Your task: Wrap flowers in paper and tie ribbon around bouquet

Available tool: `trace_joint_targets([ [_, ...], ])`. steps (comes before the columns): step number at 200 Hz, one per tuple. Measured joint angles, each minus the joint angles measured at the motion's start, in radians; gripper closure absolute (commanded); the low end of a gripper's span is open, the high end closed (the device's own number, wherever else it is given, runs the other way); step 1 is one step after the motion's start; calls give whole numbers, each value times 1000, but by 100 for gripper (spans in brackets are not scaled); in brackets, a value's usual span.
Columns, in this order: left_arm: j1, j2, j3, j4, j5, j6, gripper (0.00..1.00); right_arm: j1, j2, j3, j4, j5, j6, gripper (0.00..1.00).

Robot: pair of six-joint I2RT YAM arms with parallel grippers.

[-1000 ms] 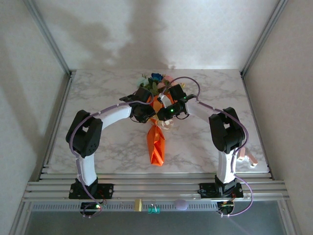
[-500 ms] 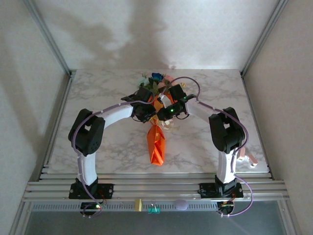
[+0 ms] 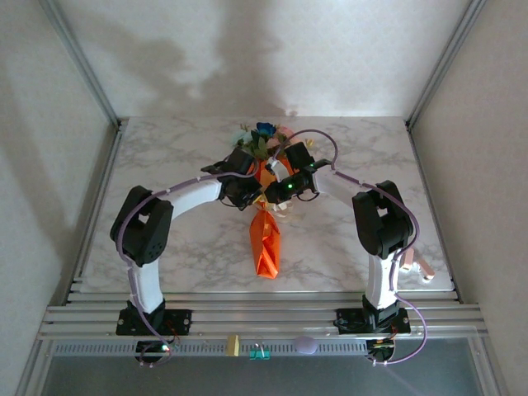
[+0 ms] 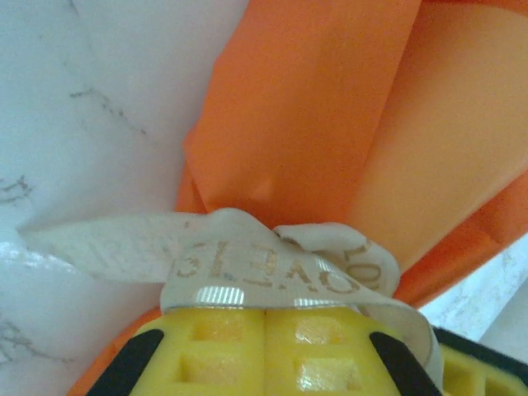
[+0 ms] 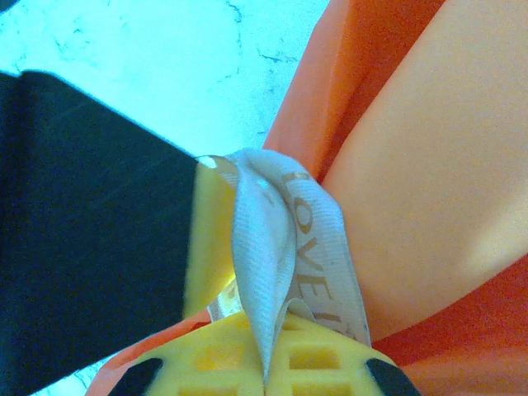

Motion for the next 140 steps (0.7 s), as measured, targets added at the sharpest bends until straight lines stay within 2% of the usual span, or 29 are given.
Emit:
trace_joint_targets([
  [74,0,-76,-80,31,100,-89,100,0,-25,-37,27,7,18,100],
  [140,0,-111,-140,71,142,-151,100,12,-49,-68,30,10,21,100],
])
